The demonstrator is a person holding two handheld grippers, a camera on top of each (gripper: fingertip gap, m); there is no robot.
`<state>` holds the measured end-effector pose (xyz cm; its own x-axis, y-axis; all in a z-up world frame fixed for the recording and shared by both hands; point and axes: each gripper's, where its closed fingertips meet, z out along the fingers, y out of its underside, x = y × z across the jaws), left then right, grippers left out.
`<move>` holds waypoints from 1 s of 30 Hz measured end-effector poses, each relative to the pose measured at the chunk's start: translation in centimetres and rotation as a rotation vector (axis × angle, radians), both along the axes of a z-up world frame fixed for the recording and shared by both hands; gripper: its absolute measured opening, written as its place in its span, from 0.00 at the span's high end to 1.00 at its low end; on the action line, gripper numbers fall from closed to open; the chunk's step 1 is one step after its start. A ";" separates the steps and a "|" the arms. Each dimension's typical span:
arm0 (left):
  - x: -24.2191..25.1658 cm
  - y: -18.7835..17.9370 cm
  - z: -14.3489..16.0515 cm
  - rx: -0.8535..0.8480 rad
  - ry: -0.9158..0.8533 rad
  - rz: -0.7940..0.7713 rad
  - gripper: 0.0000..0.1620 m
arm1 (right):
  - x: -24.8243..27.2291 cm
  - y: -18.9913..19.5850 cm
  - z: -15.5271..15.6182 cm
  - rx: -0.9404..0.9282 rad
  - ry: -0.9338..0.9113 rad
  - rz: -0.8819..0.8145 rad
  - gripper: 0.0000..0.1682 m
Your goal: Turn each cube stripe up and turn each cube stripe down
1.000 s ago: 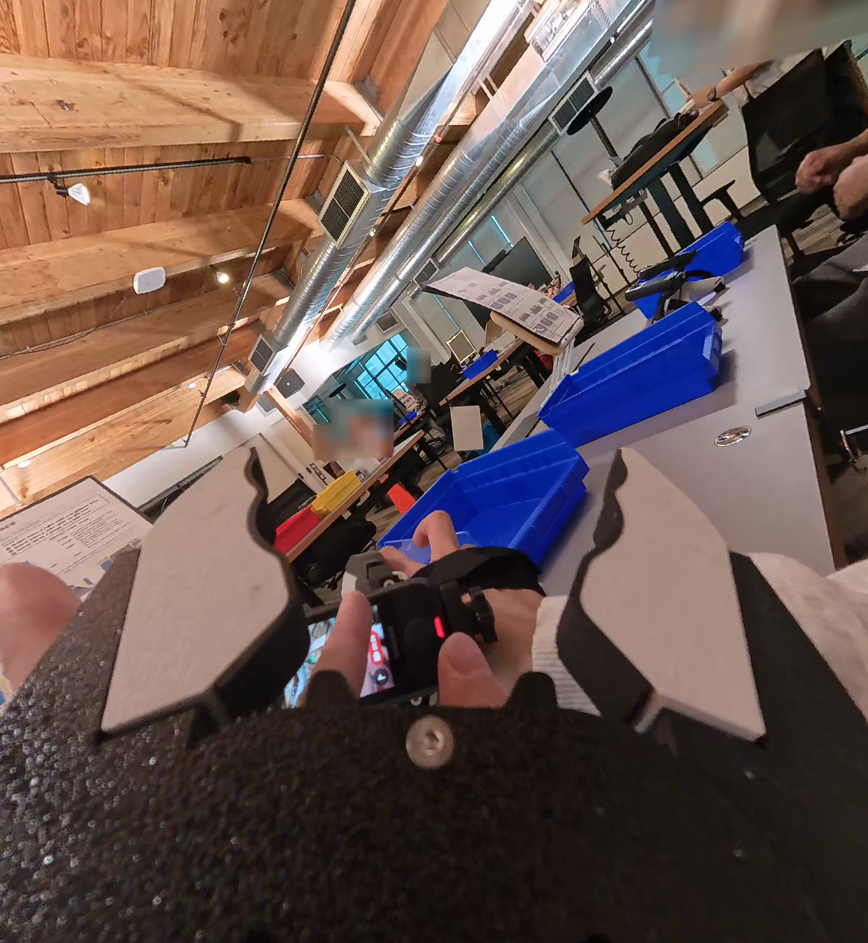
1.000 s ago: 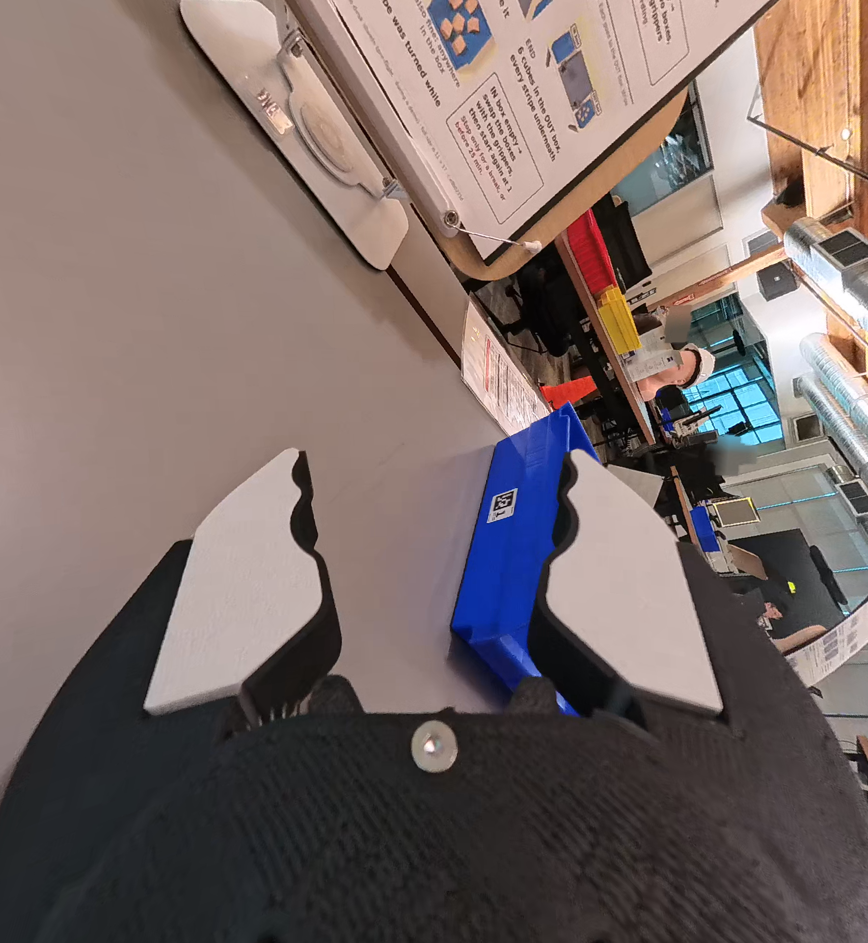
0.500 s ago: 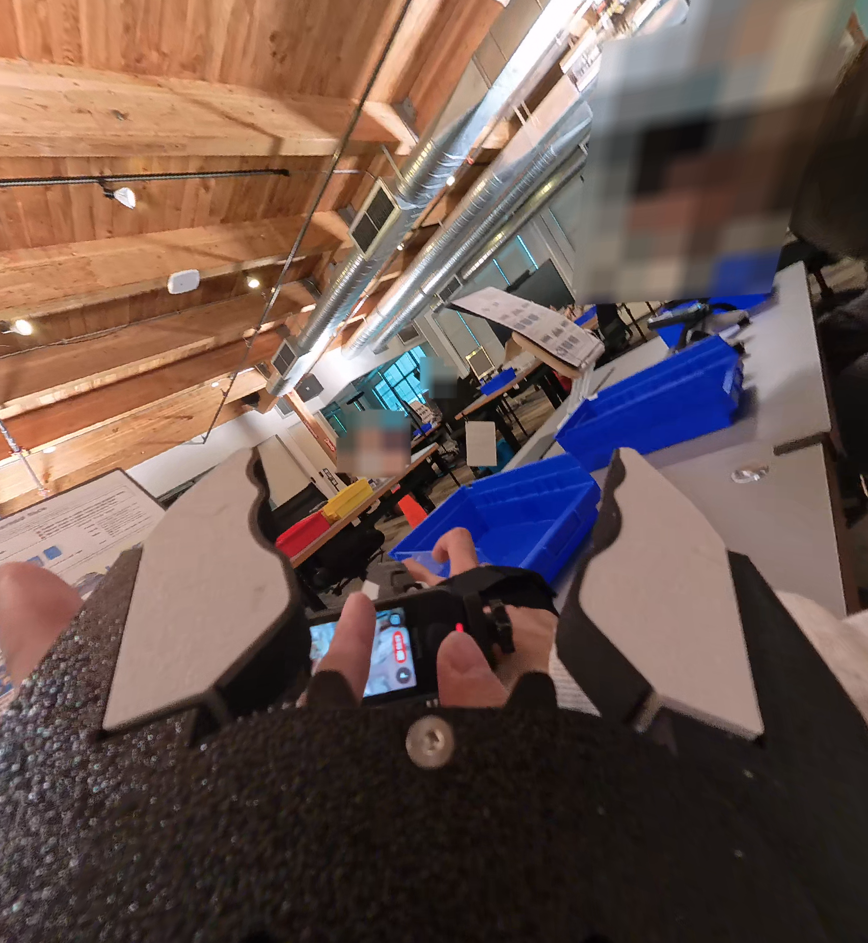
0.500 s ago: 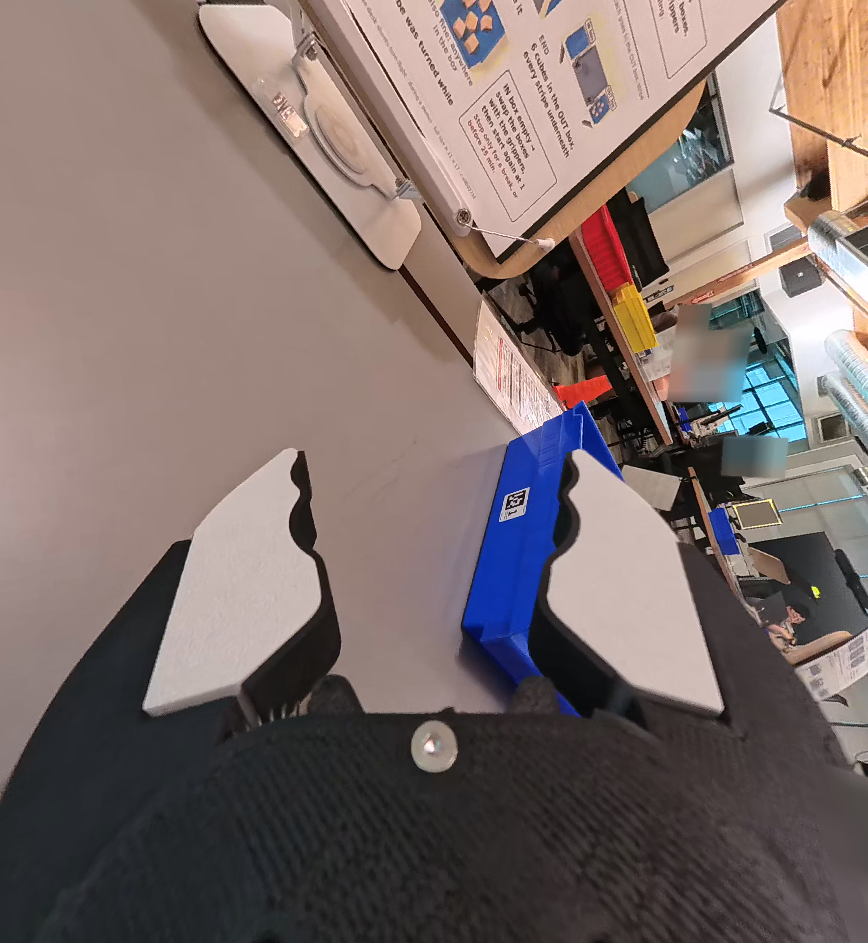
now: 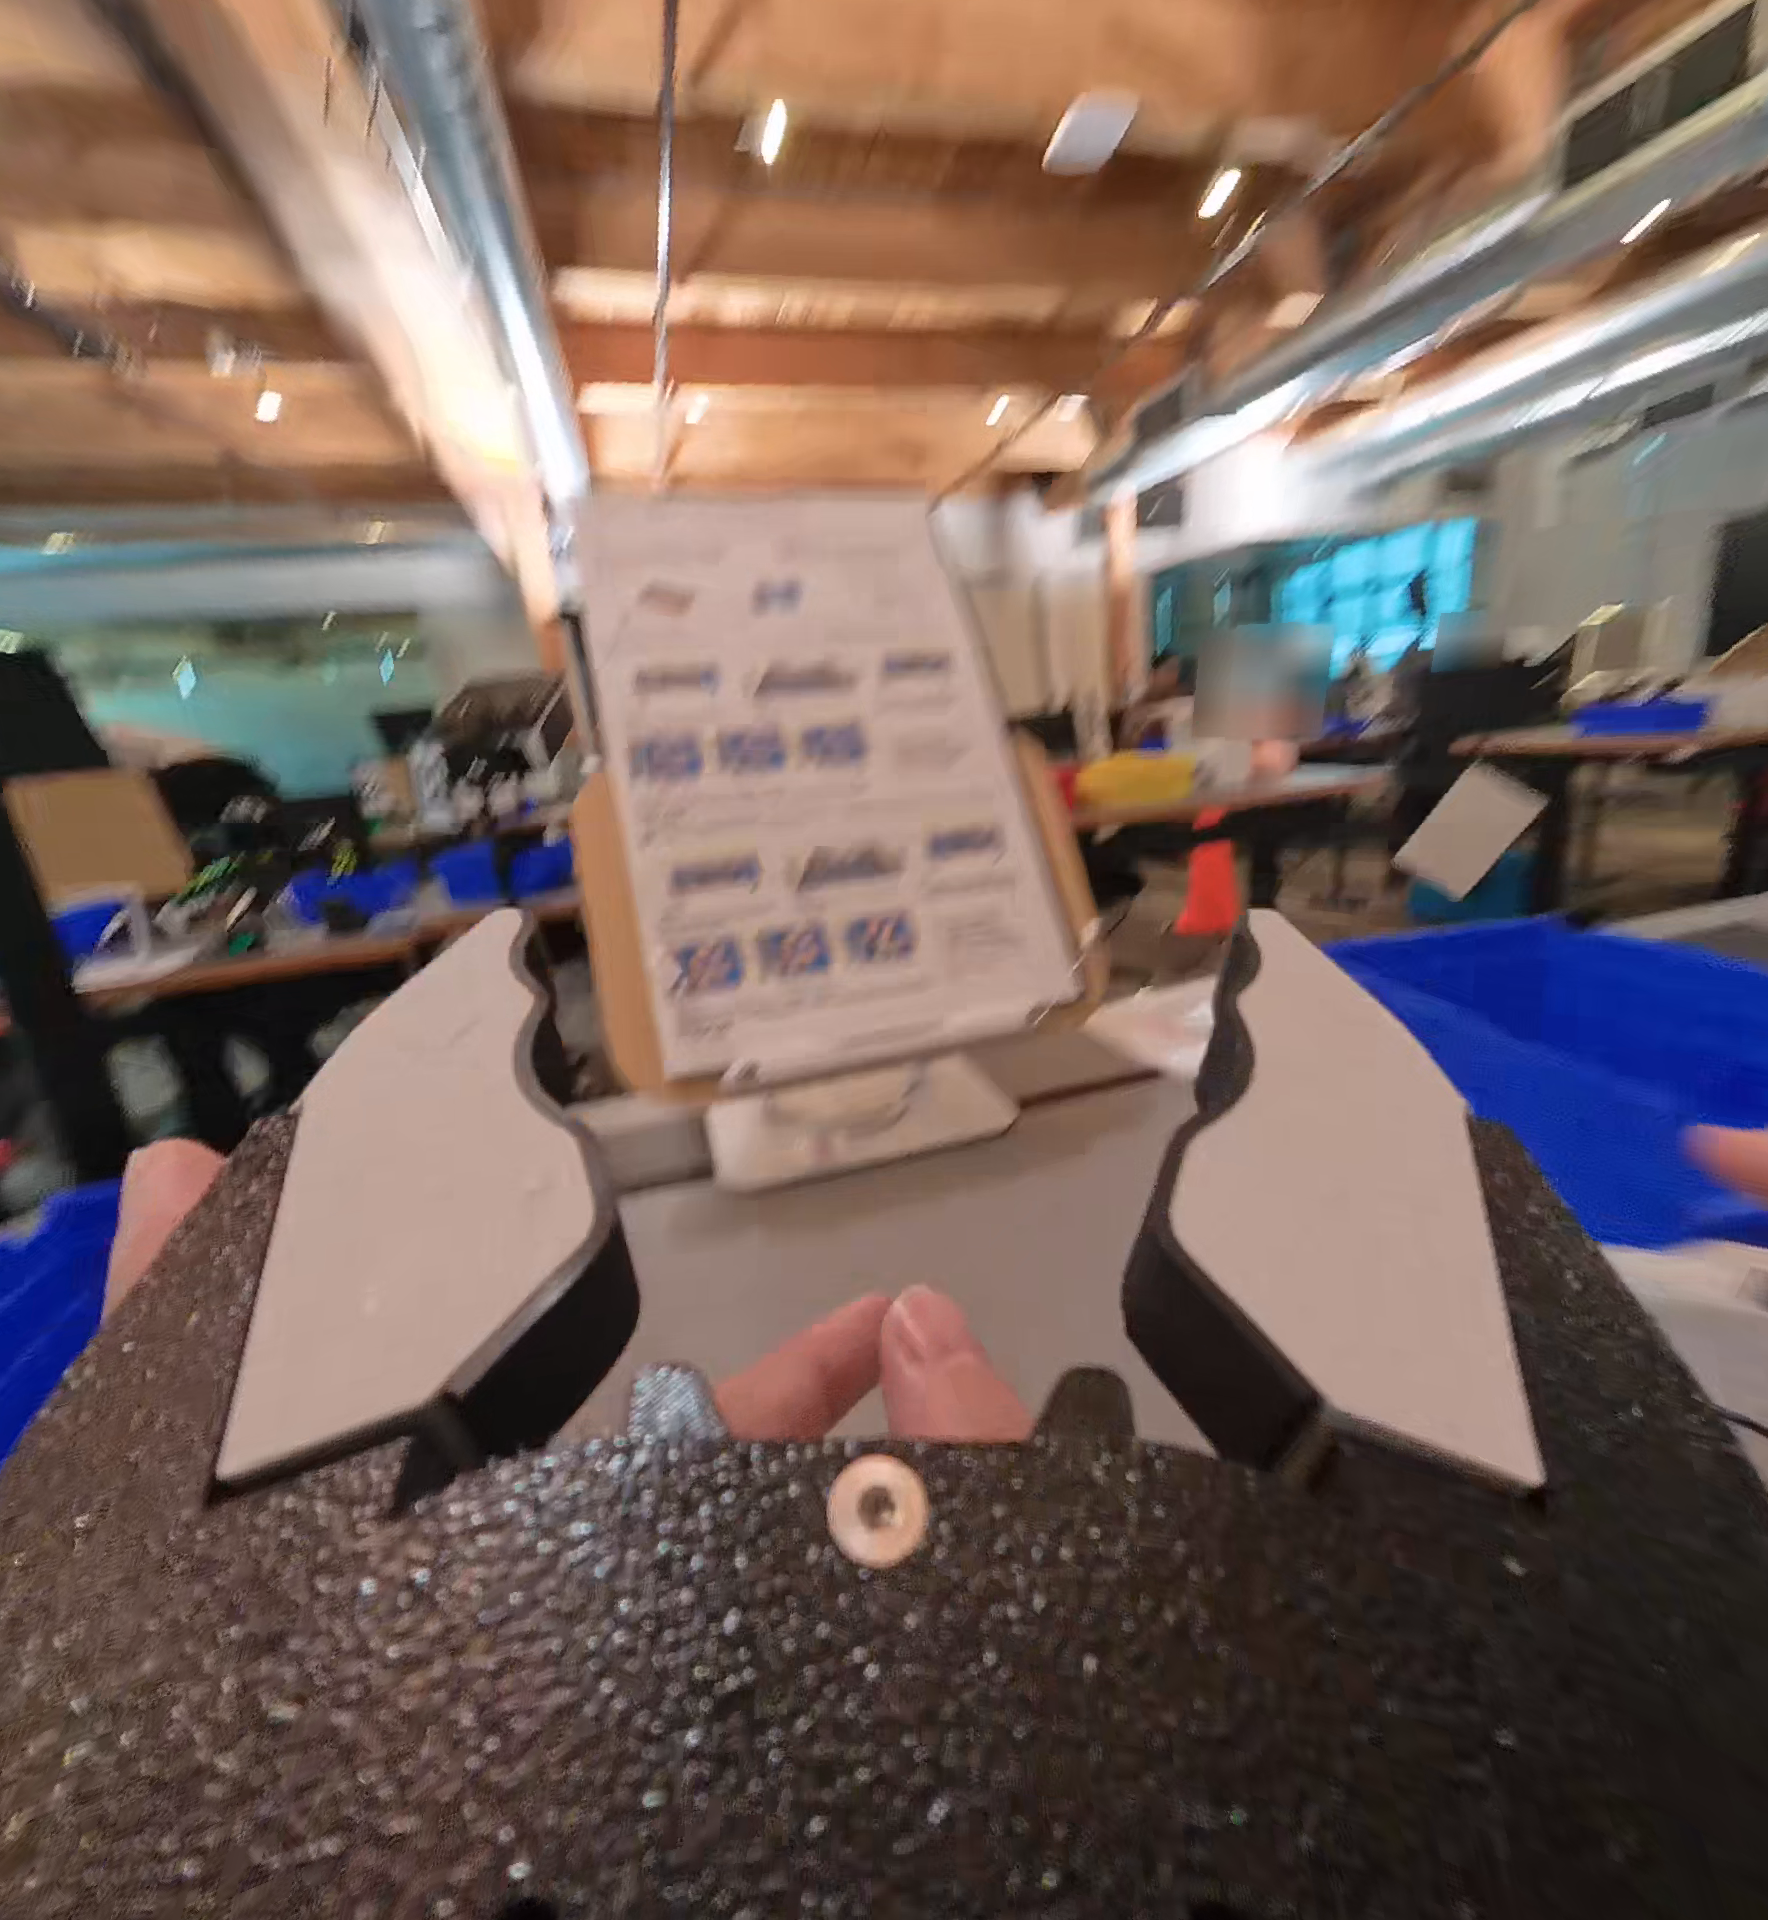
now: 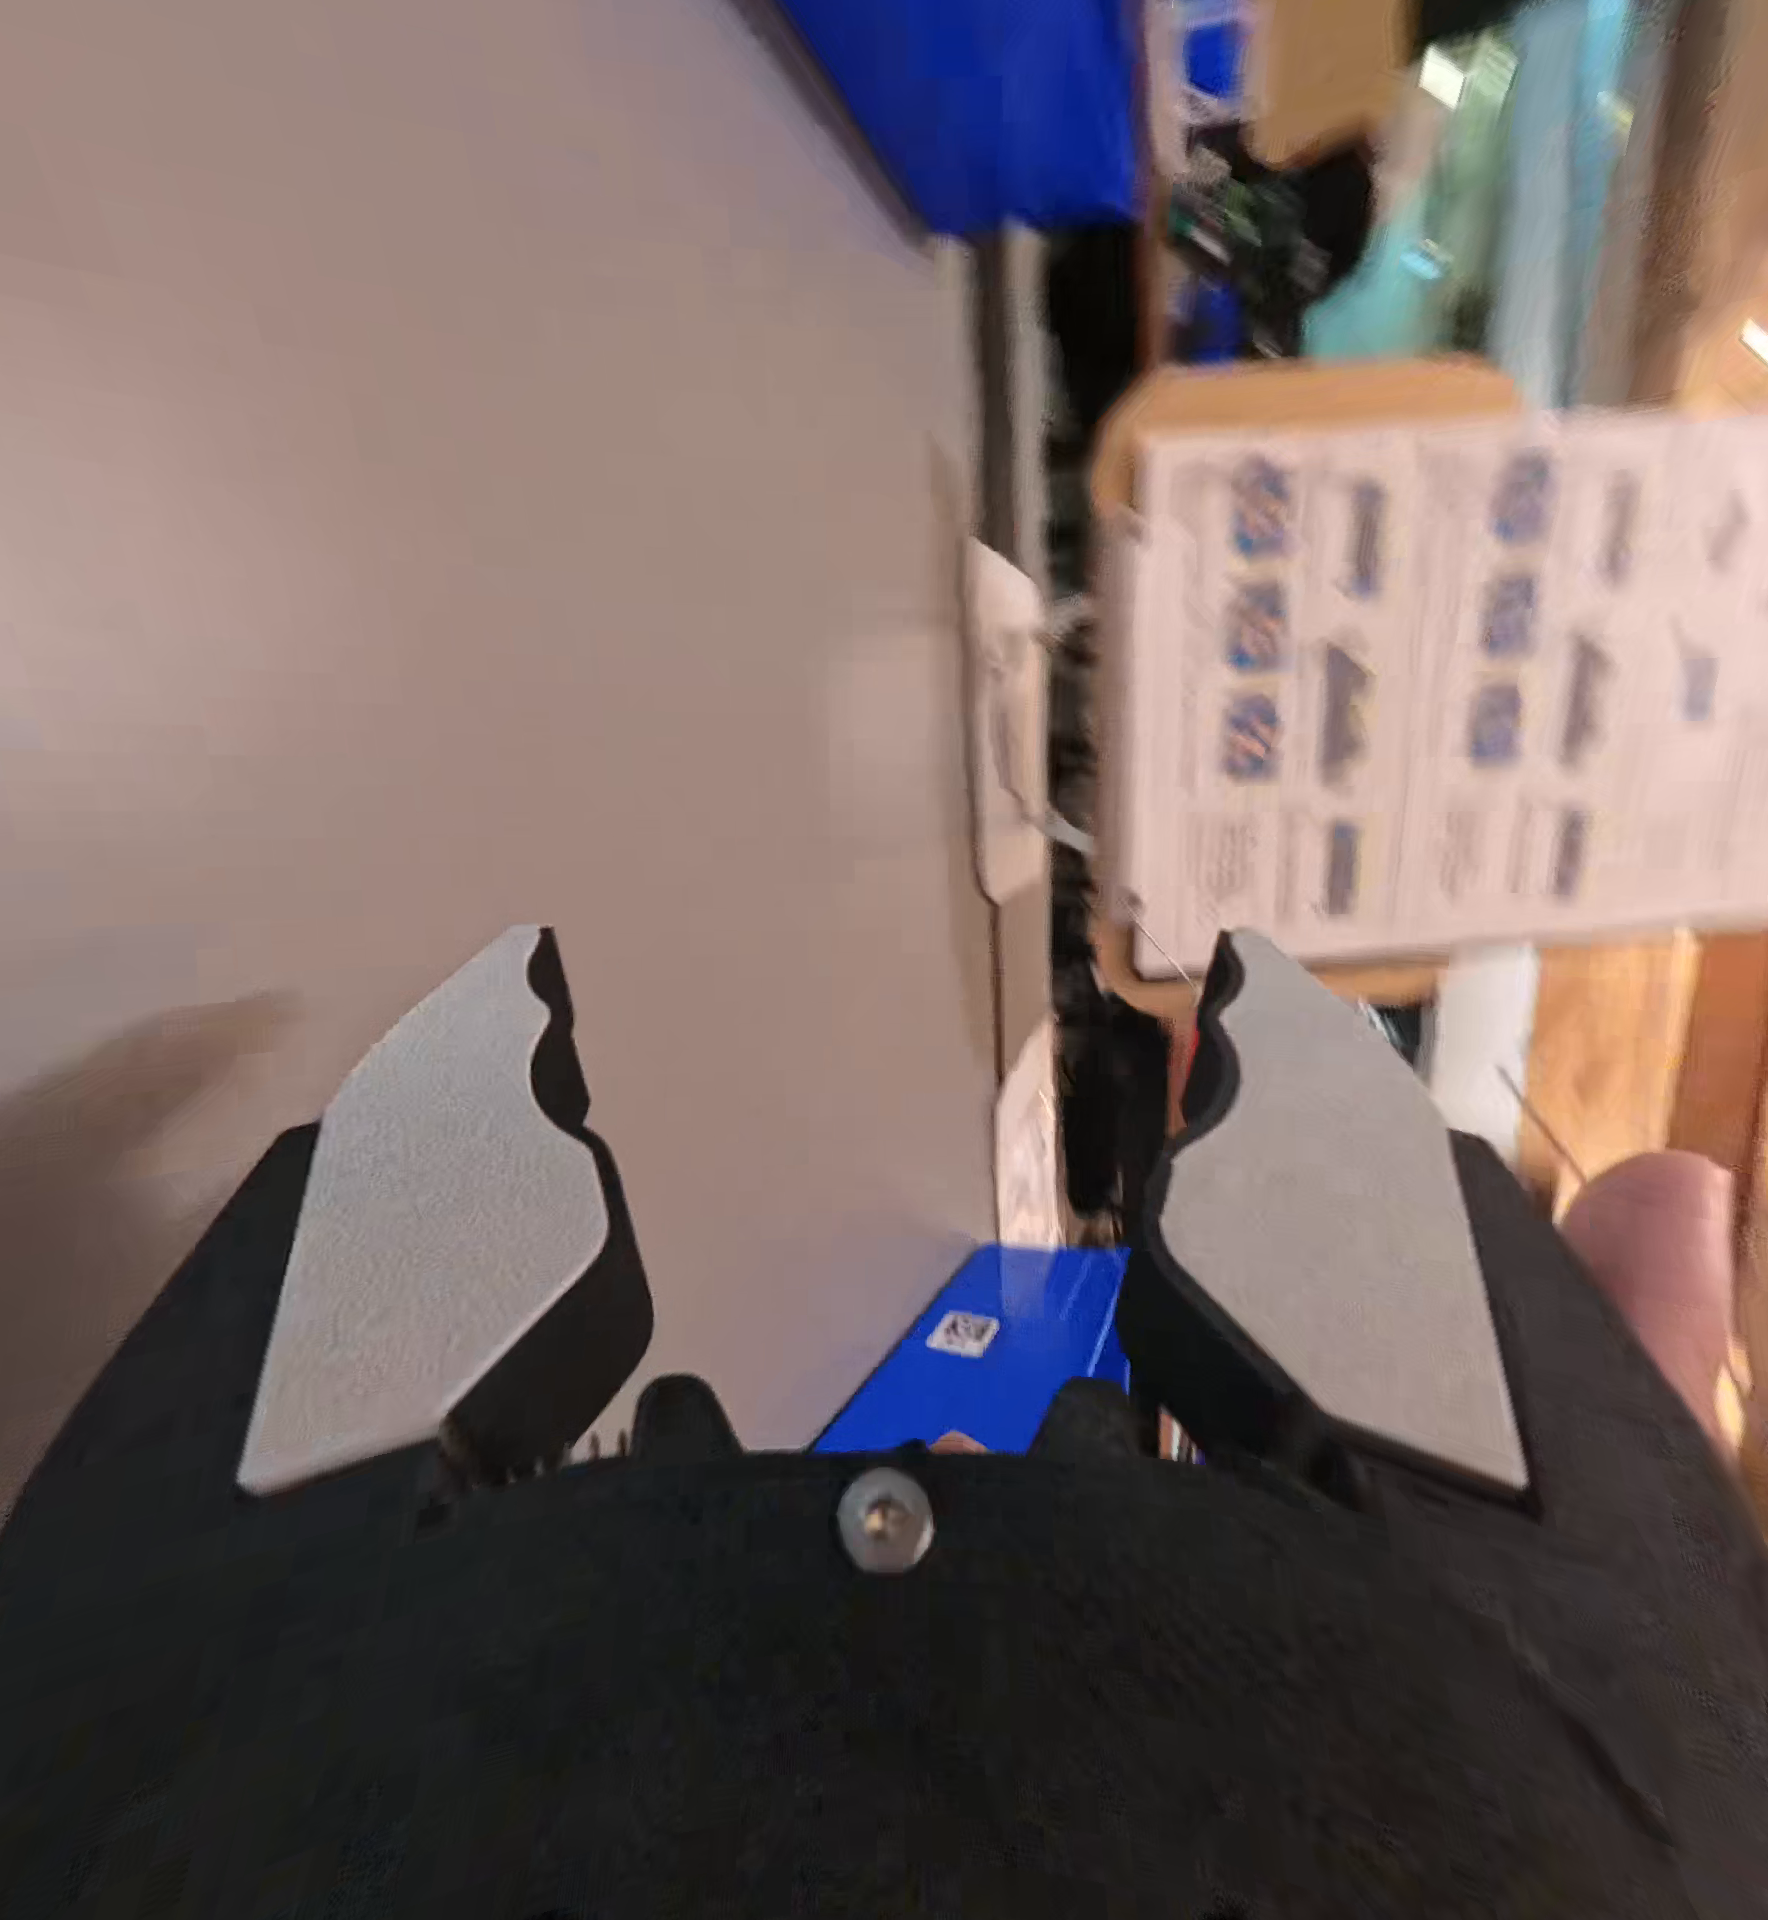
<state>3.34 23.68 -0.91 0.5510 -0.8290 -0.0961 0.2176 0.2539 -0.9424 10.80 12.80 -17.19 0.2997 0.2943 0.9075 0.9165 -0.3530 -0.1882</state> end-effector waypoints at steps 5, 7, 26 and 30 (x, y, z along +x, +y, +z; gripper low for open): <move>0.8 6.1 -6.1 -0.142 0.160 0.173 0.28 | -10.1 -2.6 -0.2 -0.155 -0.155 0.280 0.33; 1.3 6.7 -7.6 -0.161 0.213 0.215 0.28 | -12.6 -2.6 0.0 -0.183 -0.195 0.340 0.34; 2.5 6.3 -10.8 -0.082 0.409 0.351 0.29 | -13.8 -1.2 -1.1 -0.383 -0.210 0.260 0.49; 2.5 6.2 -10.9 -0.060 0.422 0.365 0.29 | -13.8 -1.2 -1.1 -0.404 -0.198 0.242 0.52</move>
